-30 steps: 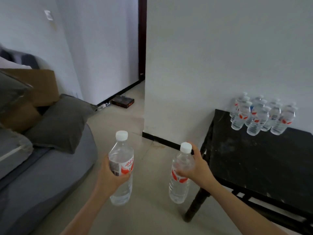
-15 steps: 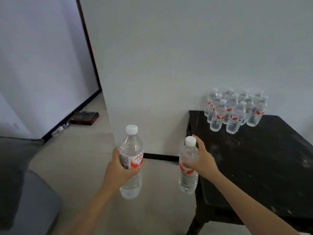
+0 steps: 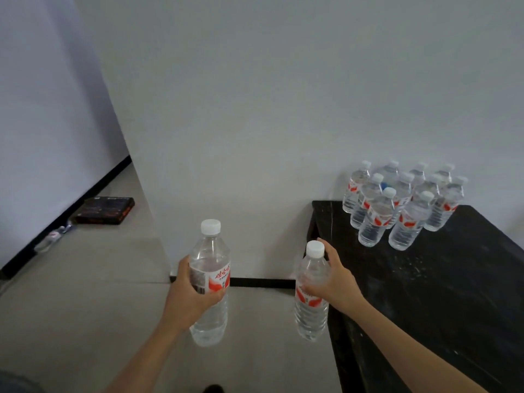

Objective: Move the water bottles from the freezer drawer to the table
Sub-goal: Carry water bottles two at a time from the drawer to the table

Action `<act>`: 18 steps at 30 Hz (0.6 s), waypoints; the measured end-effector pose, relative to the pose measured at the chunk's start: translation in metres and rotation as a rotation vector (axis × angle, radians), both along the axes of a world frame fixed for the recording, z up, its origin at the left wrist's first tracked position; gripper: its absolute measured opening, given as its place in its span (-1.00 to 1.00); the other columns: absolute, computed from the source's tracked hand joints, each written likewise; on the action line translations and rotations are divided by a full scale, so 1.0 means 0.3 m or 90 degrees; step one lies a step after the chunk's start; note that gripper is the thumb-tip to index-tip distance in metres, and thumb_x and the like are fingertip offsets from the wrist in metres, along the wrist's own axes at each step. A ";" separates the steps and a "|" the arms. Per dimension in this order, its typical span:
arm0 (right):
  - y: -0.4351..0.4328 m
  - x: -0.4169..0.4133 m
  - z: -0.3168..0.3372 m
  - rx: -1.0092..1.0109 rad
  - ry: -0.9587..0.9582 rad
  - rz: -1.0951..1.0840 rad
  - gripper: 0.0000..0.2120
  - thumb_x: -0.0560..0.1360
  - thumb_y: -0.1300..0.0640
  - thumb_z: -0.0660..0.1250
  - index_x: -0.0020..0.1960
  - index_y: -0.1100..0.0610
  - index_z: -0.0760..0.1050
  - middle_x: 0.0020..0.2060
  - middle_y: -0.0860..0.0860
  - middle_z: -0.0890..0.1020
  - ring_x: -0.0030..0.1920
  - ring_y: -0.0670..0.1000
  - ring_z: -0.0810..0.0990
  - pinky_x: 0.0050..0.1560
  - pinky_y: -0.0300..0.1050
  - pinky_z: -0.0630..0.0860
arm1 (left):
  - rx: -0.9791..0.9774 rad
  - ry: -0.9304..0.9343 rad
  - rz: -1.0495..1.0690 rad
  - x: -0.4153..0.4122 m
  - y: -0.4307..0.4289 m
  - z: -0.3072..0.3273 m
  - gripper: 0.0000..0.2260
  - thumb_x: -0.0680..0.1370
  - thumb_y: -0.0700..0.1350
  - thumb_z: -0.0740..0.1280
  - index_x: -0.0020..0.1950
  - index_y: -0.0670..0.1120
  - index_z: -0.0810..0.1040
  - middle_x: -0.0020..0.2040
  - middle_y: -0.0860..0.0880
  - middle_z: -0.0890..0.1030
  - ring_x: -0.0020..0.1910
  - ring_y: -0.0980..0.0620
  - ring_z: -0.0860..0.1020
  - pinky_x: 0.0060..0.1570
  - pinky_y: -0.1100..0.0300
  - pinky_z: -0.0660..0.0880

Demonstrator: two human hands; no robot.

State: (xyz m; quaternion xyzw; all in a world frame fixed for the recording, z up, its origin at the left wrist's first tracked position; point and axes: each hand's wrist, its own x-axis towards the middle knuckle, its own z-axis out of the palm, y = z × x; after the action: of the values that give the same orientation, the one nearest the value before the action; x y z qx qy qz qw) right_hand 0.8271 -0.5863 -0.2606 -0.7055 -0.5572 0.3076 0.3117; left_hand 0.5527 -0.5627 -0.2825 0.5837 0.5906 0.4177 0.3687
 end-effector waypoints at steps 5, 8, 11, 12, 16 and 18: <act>0.192 -0.018 0.019 -0.001 -0.022 -0.094 -0.13 0.36 0.03 0.46 0.46 -0.06 -0.03 -0.06 -0.11 0.43 -0.08 -0.10 0.49 -0.01 -0.20 0.45 | -0.003 -0.027 -0.070 -0.005 0.326 0.007 -0.24 0.15 -0.03 0.60 0.24 -0.04 0.31 -0.06 0.07 0.55 -0.10 0.02 0.57 -0.06 0.06 0.53; 0.287 -0.028 0.045 0.009 -0.024 -0.154 -0.13 0.36 0.04 0.47 0.46 -0.04 -0.03 -0.05 -0.11 0.44 -0.07 -0.11 0.46 0.03 -0.20 0.45 | -0.007 -0.054 -0.130 0.000 0.522 0.024 -0.18 -0.01 0.22 0.45 0.20 0.08 0.29 -0.08 0.19 0.55 -0.13 0.16 0.56 -0.13 0.16 0.48; 0.351 -0.032 0.055 -0.007 -0.023 -0.215 -0.09 0.34 0.06 0.49 0.46 -0.05 -0.05 0.16 0.01 0.47 0.01 -0.11 0.42 0.12 -0.11 0.45 | -0.013 -0.064 -0.176 0.013 0.682 0.030 -0.19 -0.02 0.22 0.42 0.19 0.12 0.28 -0.06 0.24 0.53 -0.11 0.18 0.55 -0.12 0.15 0.47; 0.361 -0.034 0.060 -0.020 -0.019 -0.239 -0.08 0.34 0.06 0.49 0.47 -0.04 -0.06 0.18 0.01 0.46 0.02 -0.11 0.41 0.12 -0.11 0.45 | -0.023 -0.056 -0.193 0.019 0.724 0.022 -0.19 -0.02 0.22 0.42 0.19 0.11 0.29 -0.06 0.23 0.54 -0.11 0.15 0.56 -0.11 0.13 0.47; 0.352 -0.007 0.021 -0.065 0.012 -0.360 -0.04 0.30 0.07 0.52 0.45 -0.10 -0.07 0.19 0.03 0.44 0.10 0.00 0.49 0.07 -0.07 0.49 | -0.064 -0.003 -0.298 0.099 0.860 -0.051 -0.13 0.02 0.17 0.47 0.29 0.08 0.28 -0.03 0.08 0.58 -0.08 -0.02 0.58 -0.03 0.02 0.51; 0.312 0.013 0.007 -0.062 0.015 -0.407 -0.04 0.28 0.07 0.53 0.44 -0.14 -0.05 0.22 0.04 0.43 0.17 0.05 0.48 0.12 0.02 0.50 | -0.065 0.021 -0.331 0.161 0.867 -0.072 -0.15 0.11 0.08 0.52 0.34 0.05 0.26 0.02 0.01 0.57 -0.03 -0.09 0.58 0.01 -0.01 0.51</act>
State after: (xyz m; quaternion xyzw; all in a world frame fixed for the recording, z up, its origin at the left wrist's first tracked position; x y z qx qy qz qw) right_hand 0.8311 -0.4927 -0.2586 -0.8554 -0.2878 0.2288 0.3648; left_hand 0.6010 -0.3026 -0.3040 0.7029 0.4472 0.2691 0.4832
